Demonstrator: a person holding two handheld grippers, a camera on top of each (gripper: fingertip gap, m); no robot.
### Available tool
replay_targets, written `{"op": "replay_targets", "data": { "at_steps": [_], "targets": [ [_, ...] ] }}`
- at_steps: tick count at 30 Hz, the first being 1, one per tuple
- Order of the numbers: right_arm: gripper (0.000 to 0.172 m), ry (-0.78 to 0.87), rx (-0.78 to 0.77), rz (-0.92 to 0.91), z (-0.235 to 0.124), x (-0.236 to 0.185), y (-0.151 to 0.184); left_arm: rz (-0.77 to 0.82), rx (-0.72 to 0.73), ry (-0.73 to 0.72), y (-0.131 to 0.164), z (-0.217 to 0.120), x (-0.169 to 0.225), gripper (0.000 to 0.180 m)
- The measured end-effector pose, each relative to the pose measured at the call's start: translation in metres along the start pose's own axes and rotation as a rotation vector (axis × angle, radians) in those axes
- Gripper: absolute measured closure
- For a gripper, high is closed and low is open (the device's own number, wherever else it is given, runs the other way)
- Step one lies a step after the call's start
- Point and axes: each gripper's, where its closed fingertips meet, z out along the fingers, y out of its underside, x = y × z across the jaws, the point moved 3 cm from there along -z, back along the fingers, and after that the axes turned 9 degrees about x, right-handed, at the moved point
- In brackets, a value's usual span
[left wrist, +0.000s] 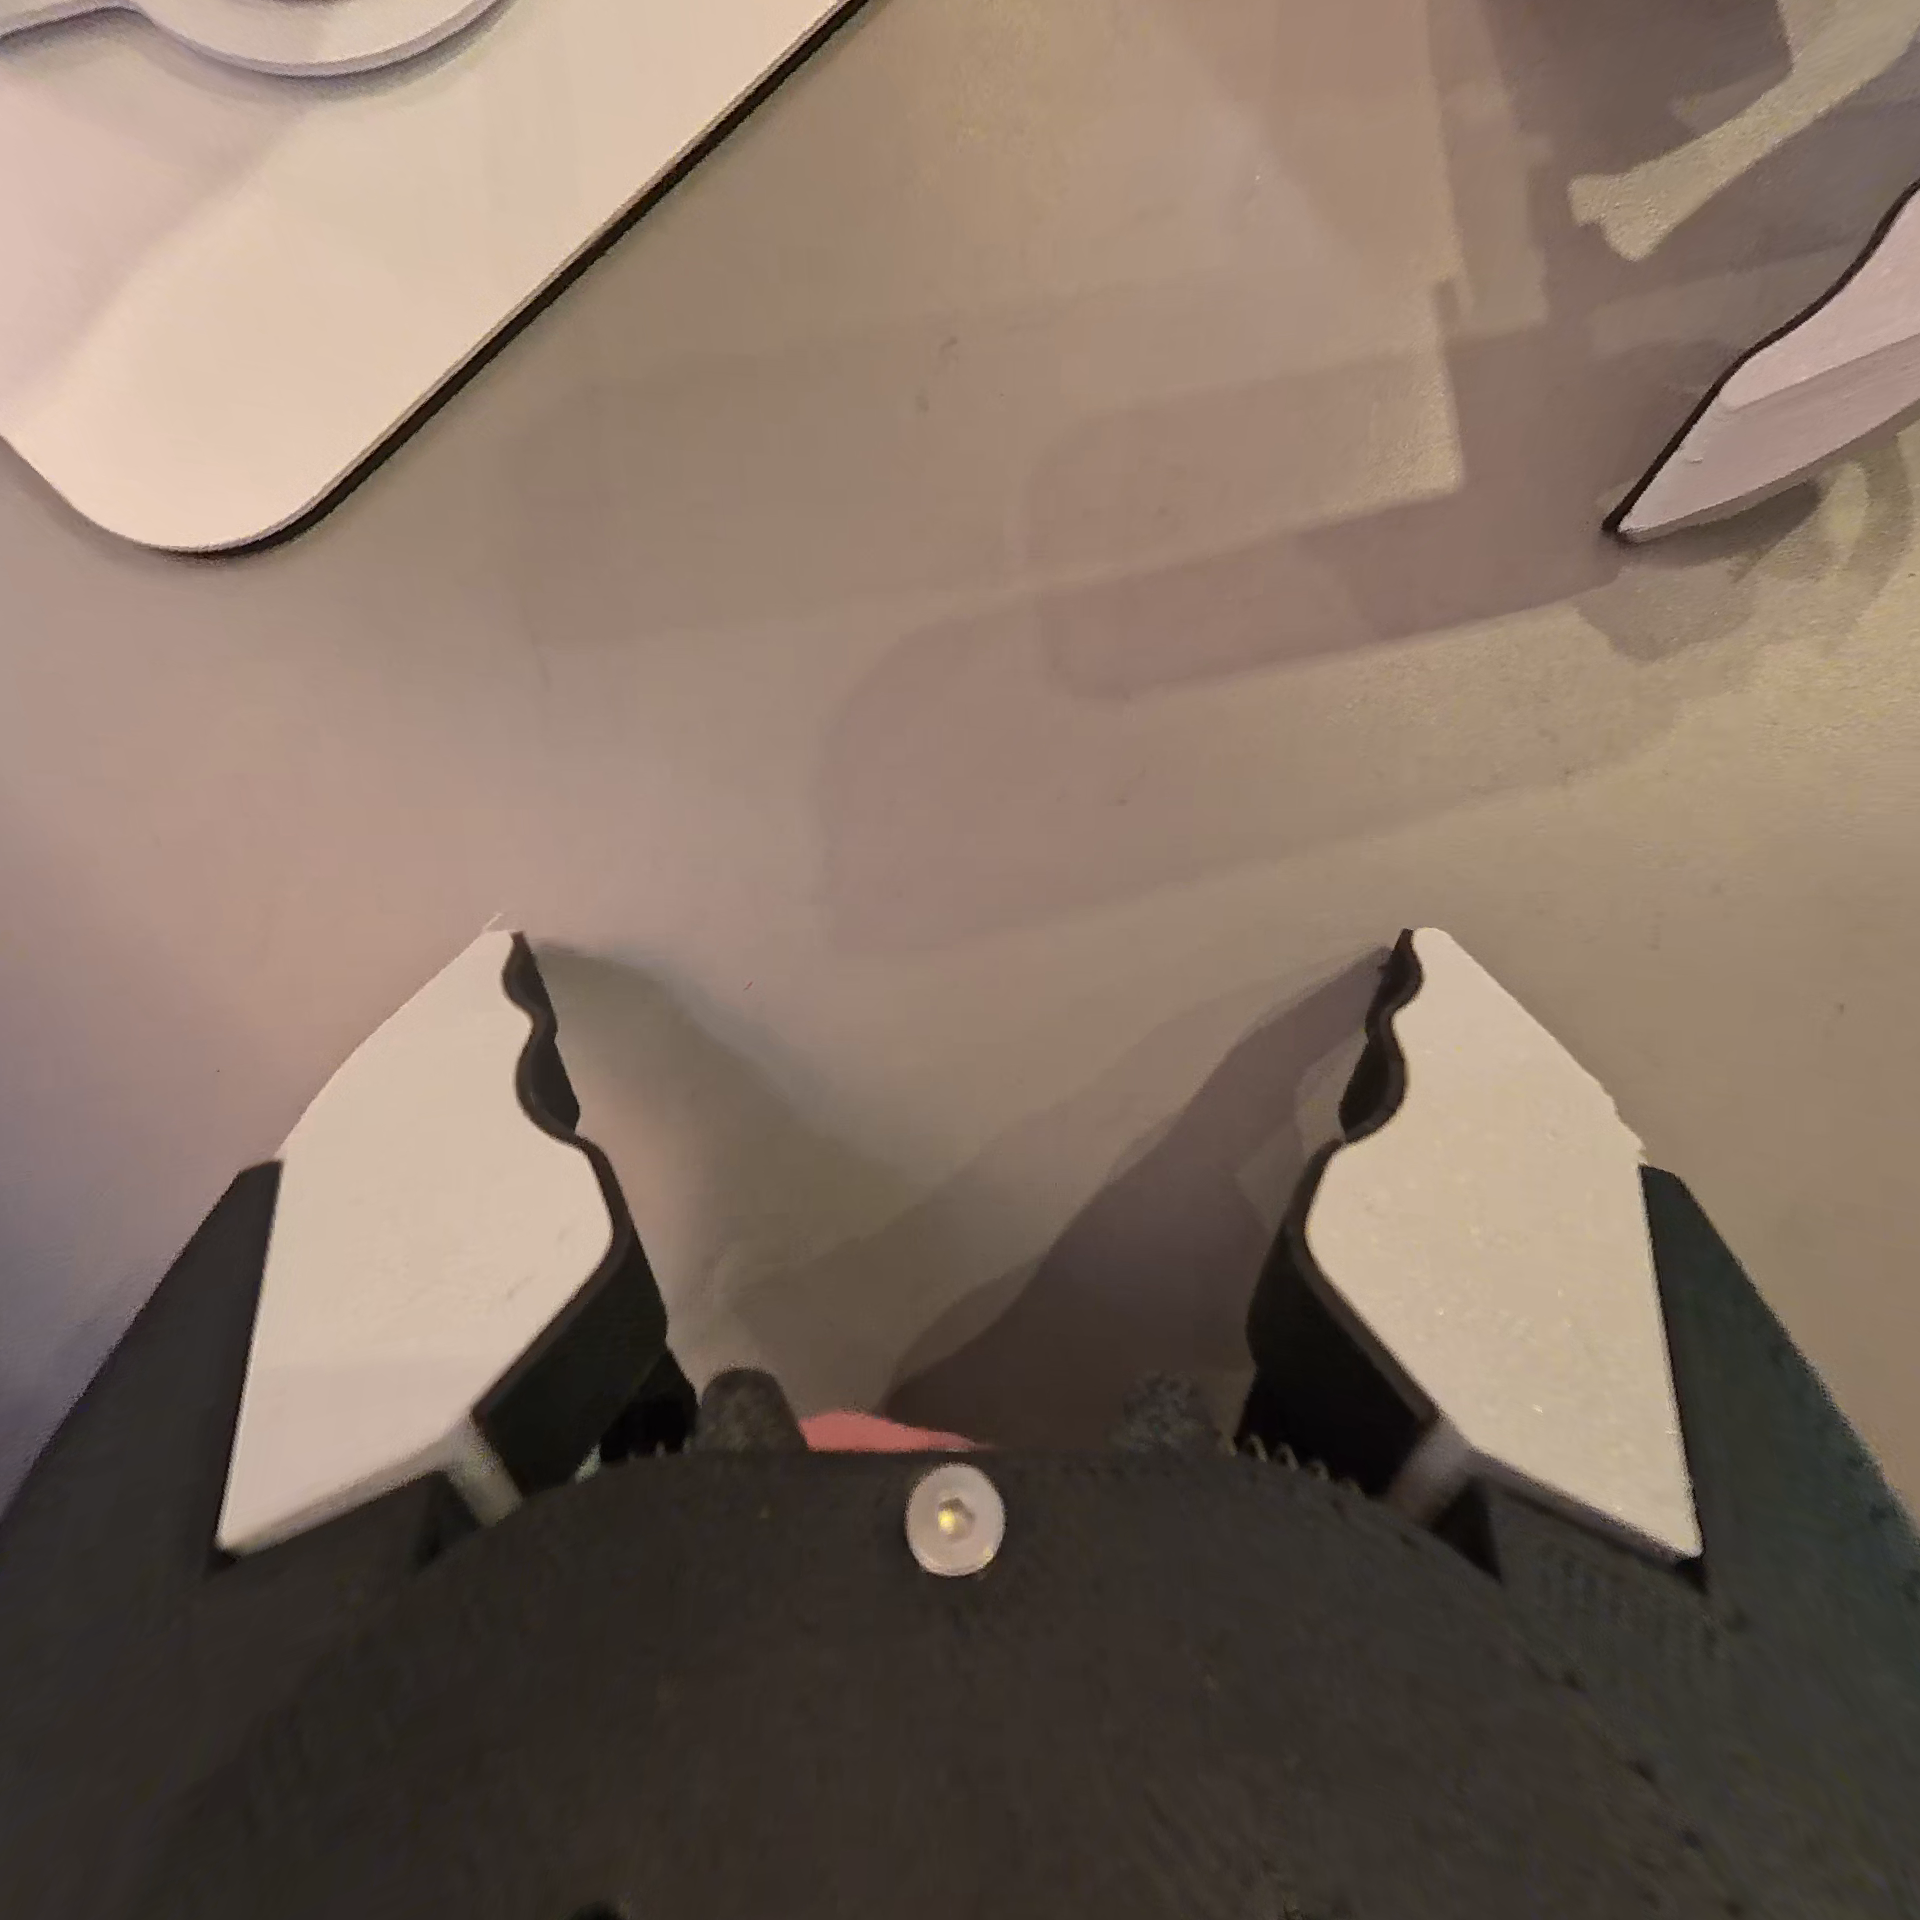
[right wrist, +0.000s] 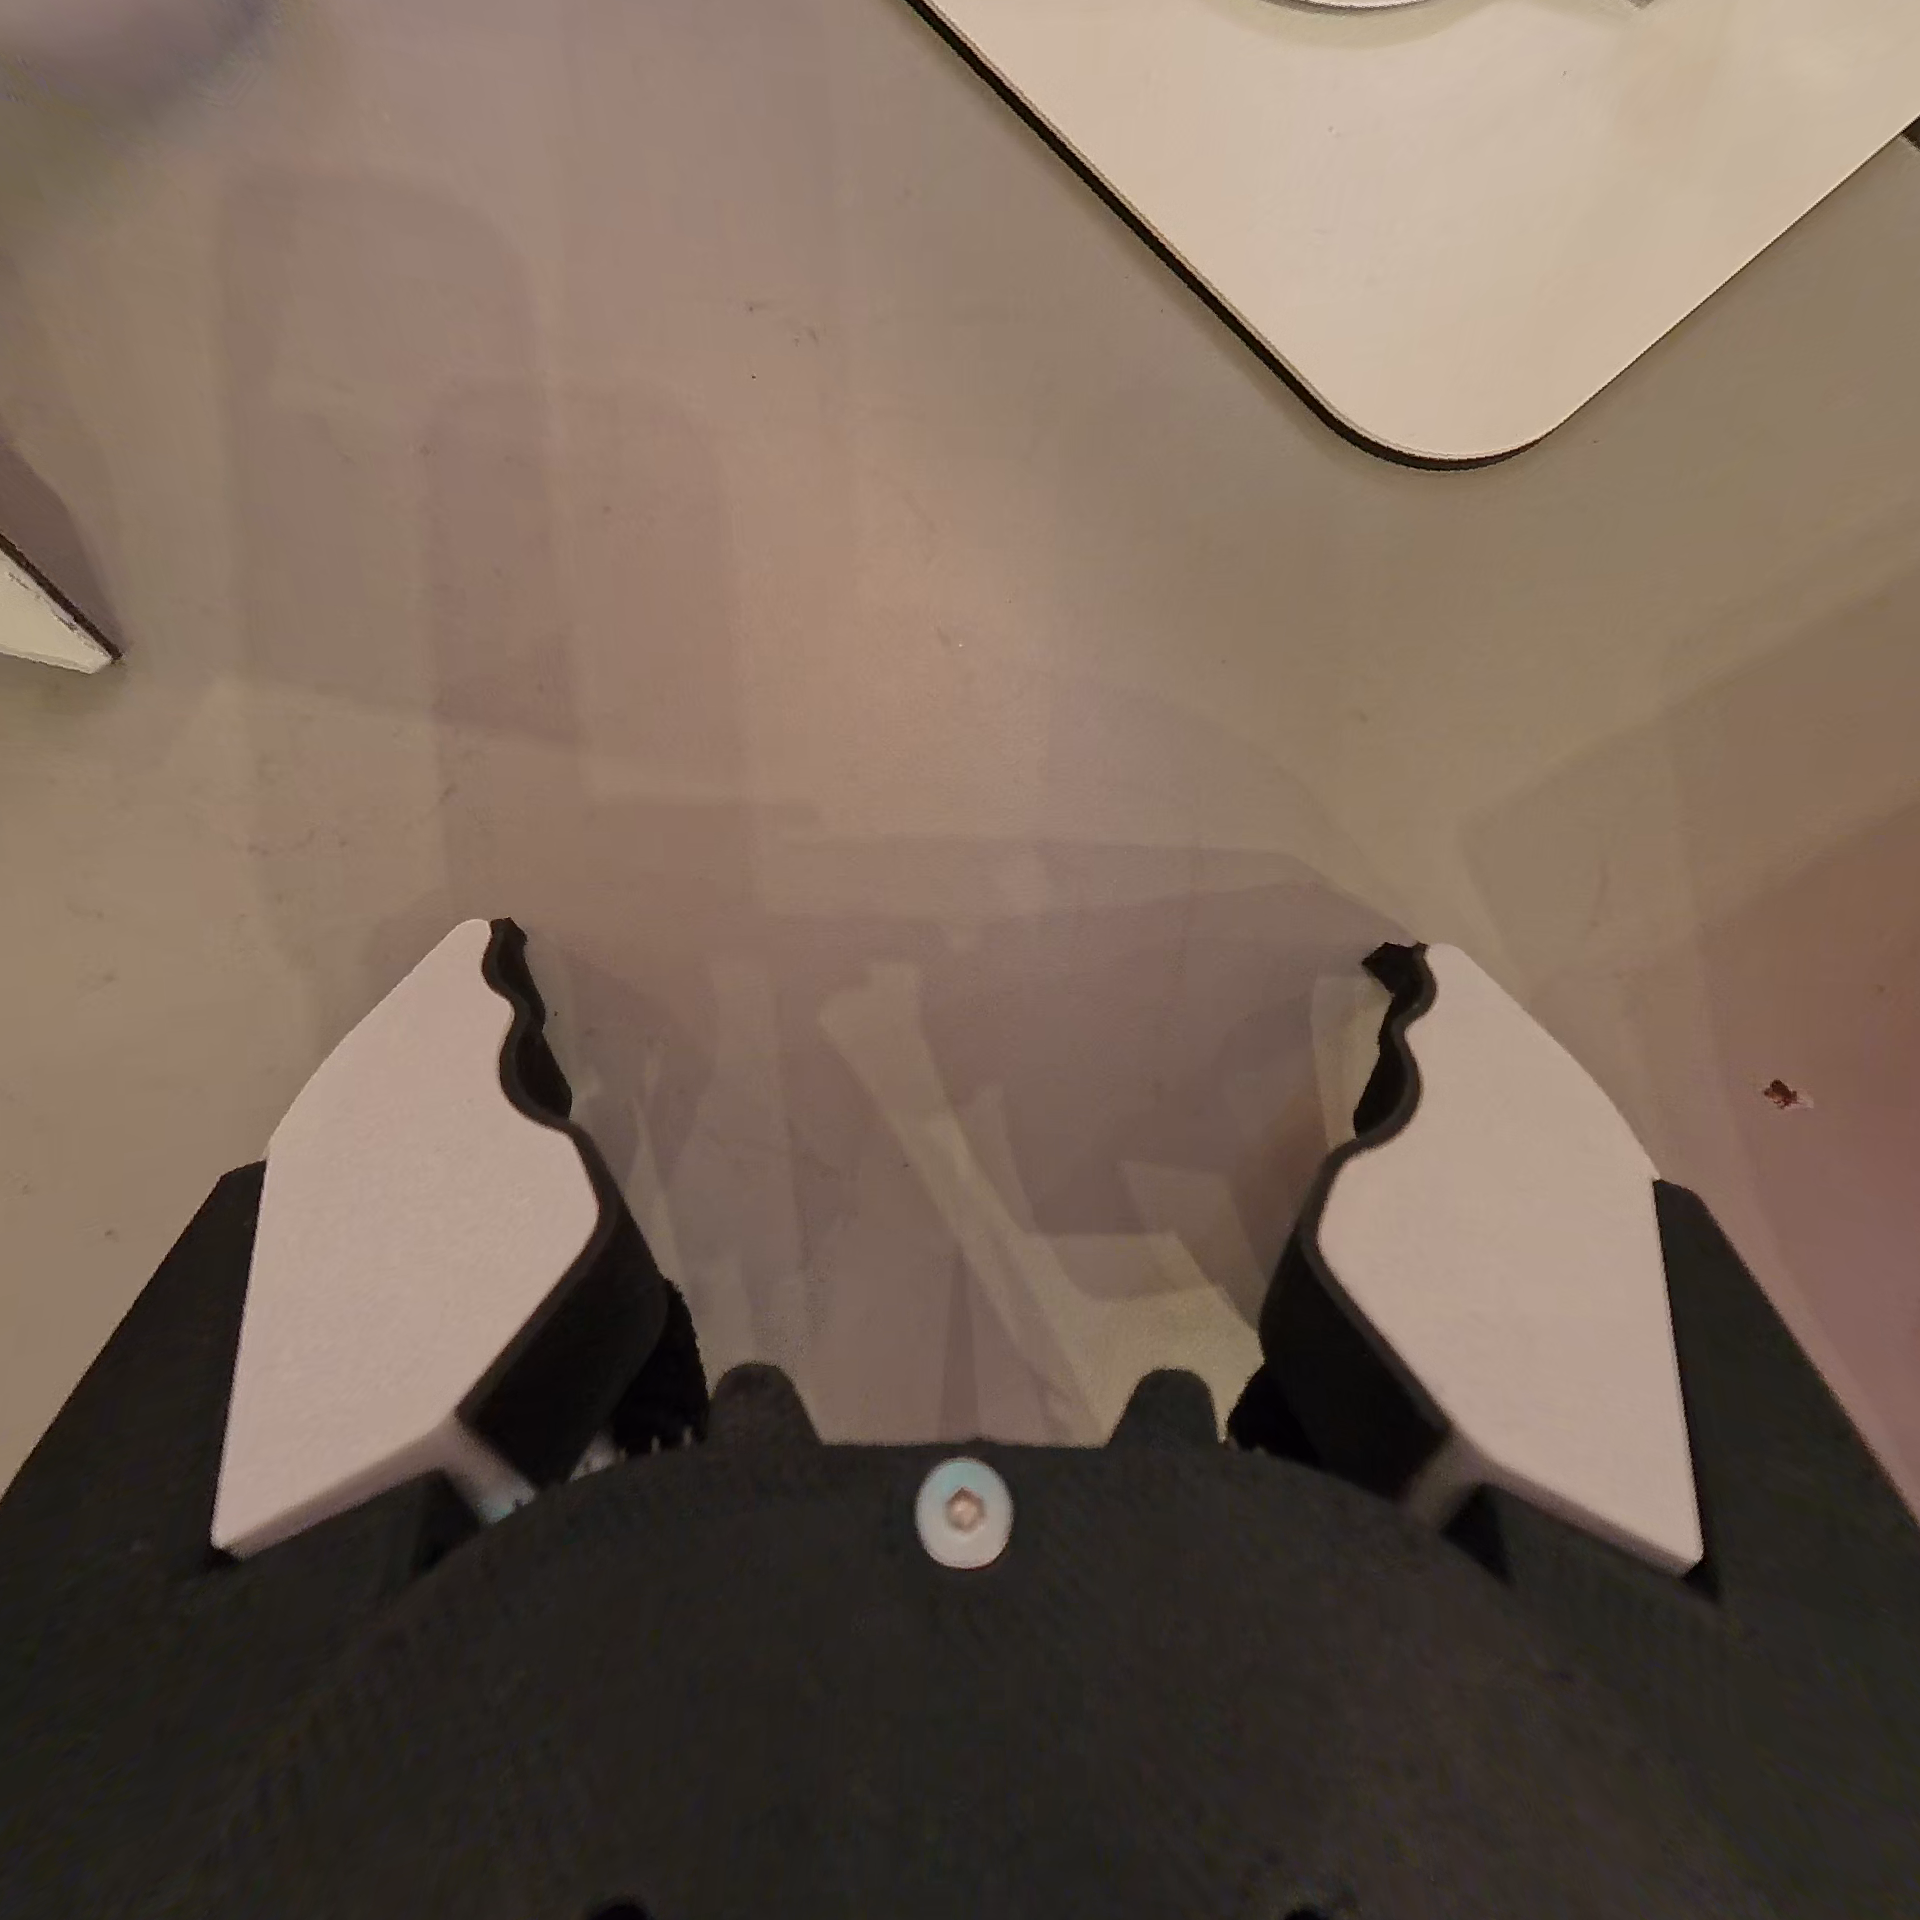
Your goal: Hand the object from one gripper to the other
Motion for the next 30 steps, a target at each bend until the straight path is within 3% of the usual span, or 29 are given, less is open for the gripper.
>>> {"op": "replay_targets", "data": {
  "at_steps": [9, 17, 23, 30],
  "targets": [
    [0.027, 0.0, 0.0, 0.0, 0.0, 0.0, 0.0, 0.0, -0.004, 0.01, 0.0, 0.001, 0.001, 0.039],
    [0.027, -0.009, 0.001, -0.008, 0.001, 0.001, -0.001, -0.073, -0.009, -0.069, 0.004, -0.005, 0.004, 0.041],
    [0.027, 0.11, -0.001, 0.095, 0.006, -0.009, -0.005, -0.135, -0.013, -0.137, 0.008, -0.008, 0.007, 0.039],
    [0.027, 0.094, -0.001, 0.08, 0.008, -0.012, -0.007, -0.135, -0.005, -0.138, 0.008, -0.009, 0.007, 0.039]
  ]
}}
